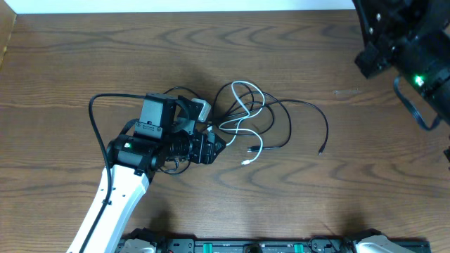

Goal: Untangle cables

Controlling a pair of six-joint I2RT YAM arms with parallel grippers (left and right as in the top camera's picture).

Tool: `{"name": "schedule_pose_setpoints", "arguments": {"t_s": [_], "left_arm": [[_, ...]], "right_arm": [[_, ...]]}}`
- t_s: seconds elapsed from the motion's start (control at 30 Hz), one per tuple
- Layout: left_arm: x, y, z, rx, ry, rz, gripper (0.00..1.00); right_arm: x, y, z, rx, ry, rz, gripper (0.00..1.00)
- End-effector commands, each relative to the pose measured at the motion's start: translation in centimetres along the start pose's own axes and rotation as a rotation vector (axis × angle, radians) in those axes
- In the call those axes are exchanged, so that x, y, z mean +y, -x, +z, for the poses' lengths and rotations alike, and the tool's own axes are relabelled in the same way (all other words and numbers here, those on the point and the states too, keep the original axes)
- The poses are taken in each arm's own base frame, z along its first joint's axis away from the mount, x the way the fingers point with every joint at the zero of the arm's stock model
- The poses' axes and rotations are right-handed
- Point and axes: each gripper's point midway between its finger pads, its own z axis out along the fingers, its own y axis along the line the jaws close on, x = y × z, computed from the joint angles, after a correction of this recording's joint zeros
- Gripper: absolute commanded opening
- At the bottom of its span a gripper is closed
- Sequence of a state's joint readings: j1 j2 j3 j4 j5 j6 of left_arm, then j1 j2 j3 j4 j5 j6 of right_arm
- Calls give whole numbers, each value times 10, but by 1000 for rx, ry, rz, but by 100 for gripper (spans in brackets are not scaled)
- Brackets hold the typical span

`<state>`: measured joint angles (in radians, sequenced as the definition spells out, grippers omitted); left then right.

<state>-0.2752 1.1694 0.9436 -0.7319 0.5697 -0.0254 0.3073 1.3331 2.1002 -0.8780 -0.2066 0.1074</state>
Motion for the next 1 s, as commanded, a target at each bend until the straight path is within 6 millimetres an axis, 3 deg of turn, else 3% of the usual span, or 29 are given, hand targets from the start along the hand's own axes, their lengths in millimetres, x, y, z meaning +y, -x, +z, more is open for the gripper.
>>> {"name": "schedule_pose_setpoints", "arguments": {"t_s": [0.0,0.13,0.33,0.5,0.67,0.8,0.97], "left_arm": [[-1,2,-2,-9,6,13,75],[15,1,-3,-8,93,7,75],[41,2,-7,-20,247,-31,75],[54,10,-16,-63,336,-25,75],[41,26,-38,-153,327,-7,75],[34,27,-51,-194,322,9,76],[33,18,-53,-168,325,0,76]], "right_arm": [[-13,-43,21,169,-23,-12,32],[-25,-119,44,460,-37,22,68],[-40,-236,88,869,-47,107,99],[-42,-320,123,1108,3,81,99],[-32,-390,150,1264,66,36,99],[-21,-429,164,1325,115,-7,99],[1,-469,175,1380,182,-72,99]]}}
